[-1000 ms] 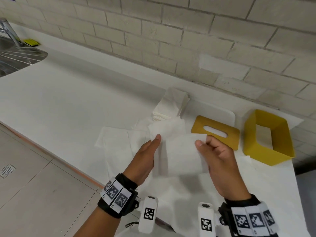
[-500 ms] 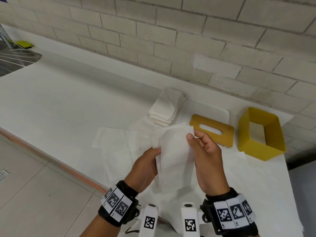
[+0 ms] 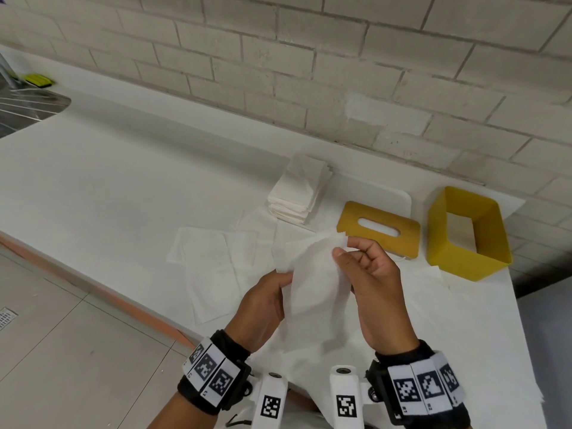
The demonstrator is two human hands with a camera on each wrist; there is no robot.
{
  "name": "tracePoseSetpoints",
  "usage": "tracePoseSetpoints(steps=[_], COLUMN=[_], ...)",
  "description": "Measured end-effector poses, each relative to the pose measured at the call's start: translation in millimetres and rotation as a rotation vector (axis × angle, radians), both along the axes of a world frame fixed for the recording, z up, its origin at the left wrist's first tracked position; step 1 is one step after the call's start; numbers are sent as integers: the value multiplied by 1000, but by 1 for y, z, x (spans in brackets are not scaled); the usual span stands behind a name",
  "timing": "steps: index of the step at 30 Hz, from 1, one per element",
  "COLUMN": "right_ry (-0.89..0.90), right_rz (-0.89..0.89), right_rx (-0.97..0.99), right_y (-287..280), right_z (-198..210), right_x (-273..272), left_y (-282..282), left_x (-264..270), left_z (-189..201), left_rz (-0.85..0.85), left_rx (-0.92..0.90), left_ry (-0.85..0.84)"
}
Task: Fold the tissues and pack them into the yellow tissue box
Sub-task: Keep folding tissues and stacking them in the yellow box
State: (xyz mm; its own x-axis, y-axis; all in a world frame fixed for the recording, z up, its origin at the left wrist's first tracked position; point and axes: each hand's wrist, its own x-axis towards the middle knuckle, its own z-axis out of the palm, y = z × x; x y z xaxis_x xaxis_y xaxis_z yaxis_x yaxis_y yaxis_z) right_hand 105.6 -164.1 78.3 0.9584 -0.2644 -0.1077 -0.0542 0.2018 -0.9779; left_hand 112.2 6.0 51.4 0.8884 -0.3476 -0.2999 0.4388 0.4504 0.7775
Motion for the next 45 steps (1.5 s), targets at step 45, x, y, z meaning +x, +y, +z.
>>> tracePoseSetpoints(steps=[45], right_ry=[-229], right_rz=[-289], right_rx=[-144], right_y=[2], right_z=[8], right_x=[9], left_y=[-13], left_x=[-6], left_z=[-3], left_rz=[-167], left_rx=[51], left_ry=[-33])
